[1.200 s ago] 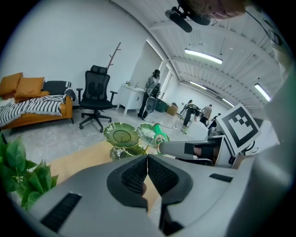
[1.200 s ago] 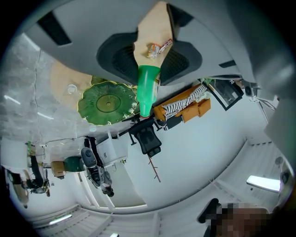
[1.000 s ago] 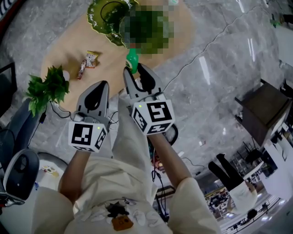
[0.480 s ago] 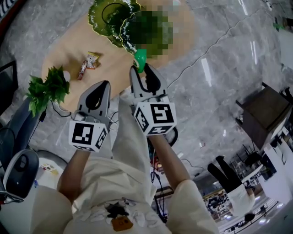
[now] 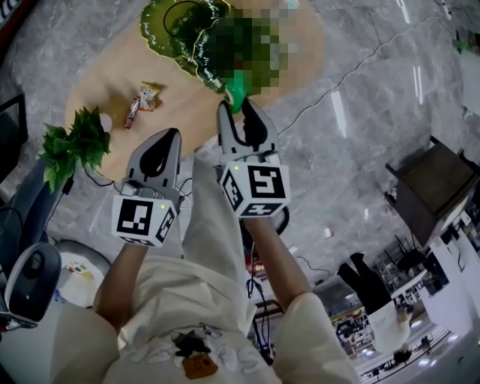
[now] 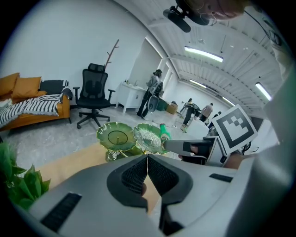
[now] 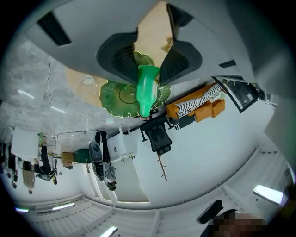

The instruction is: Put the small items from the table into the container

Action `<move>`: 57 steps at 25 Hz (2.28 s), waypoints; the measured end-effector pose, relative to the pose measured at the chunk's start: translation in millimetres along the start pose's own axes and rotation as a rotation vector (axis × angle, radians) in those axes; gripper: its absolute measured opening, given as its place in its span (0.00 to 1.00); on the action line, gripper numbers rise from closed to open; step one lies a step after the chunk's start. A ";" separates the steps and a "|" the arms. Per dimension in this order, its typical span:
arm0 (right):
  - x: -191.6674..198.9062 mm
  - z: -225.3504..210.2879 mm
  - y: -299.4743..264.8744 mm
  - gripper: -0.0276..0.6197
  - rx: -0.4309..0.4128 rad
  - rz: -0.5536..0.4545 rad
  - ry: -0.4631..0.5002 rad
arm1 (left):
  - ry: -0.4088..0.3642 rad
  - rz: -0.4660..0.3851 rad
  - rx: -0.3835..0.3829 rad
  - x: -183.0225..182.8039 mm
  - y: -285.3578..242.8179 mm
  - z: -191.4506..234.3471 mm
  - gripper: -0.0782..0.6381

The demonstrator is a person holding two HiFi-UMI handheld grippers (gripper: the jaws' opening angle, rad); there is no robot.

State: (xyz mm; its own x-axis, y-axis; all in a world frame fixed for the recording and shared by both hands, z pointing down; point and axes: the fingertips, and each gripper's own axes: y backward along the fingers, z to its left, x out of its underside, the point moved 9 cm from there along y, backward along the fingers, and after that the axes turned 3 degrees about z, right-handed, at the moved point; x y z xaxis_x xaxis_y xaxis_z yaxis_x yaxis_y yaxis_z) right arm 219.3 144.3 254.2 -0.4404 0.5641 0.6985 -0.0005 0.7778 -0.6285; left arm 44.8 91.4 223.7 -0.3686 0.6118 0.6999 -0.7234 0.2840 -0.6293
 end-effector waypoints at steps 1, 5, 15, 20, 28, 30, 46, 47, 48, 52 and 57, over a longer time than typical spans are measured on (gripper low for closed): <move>-1.1 -1.3 -1.9 0.28 0.002 0.000 0.012 | 0.001 0.001 -0.001 0.2 -1.3 0.2 0.12; -5.8 -6.0 -7.7 0.28 0.035 0.004 0.075 | 0.003 0.009 0.000 0.4 -5.6 -0.6 0.12; -9.1 -16.4 -18.4 0.28 0.053 0.018 0.092 | 0.011 0.018 -0.004 -1.0 -11.8 -0.7 0.12; -9.4 -17.7 -23.7 0.28 0.049 0.024 0.103 | 0.018 0.022 -0.005 -0.6 -13.9 -1.5 0.12; -6.0 -17.2 -26.9 0.28 0.080 0.040 0.121 | 0.010 0.023 -0.008 -0.2 -13.3 -0.6 0.12; -5.7 -17.9 -28.1 0.28 0.075 0.043 0.105 | 0.010 0.019 -0.010 -1.5 -13.2 1.0 0.12; -9.9 -19.7 -22.8 0.28 0.101 0.016 0.112 | 0.001 0.016 -0.012 -4.8 -10.0 2.3 0.12; -10.8 -19.2 -21.7 0.28 0.105 0.008 0.112 | 0.002 0.016 -0.013 -4.8 -9.1 2.9 0.12; -11.4 -18.4 -20.7 0.28 0.108 0.001 0.111 | 0.002 0.016 -0.015 -4.6 -8.0 3.5 0.12; -11.1 -13.3 -18.3 0.28 0.118 -0.003 0.112 | 0.005 0.014 -0.016 -2.7 -3.0 5.5 0.12; -9.9 -6.7 -16.7 0.28 0.130 -0.015 0.117 | 0.004 0.001 -0.014 -2.2 2.8 7.9 0.12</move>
State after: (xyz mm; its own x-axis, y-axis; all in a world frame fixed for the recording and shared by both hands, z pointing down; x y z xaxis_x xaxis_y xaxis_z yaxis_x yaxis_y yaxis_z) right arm 229.6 127.6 260.0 -0.3324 0.5865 0.7386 -0.1262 0.7484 -0.6511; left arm 39.0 85.0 223.0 -0.3673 0.6152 0.6976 -0.7146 0.2935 -0.6350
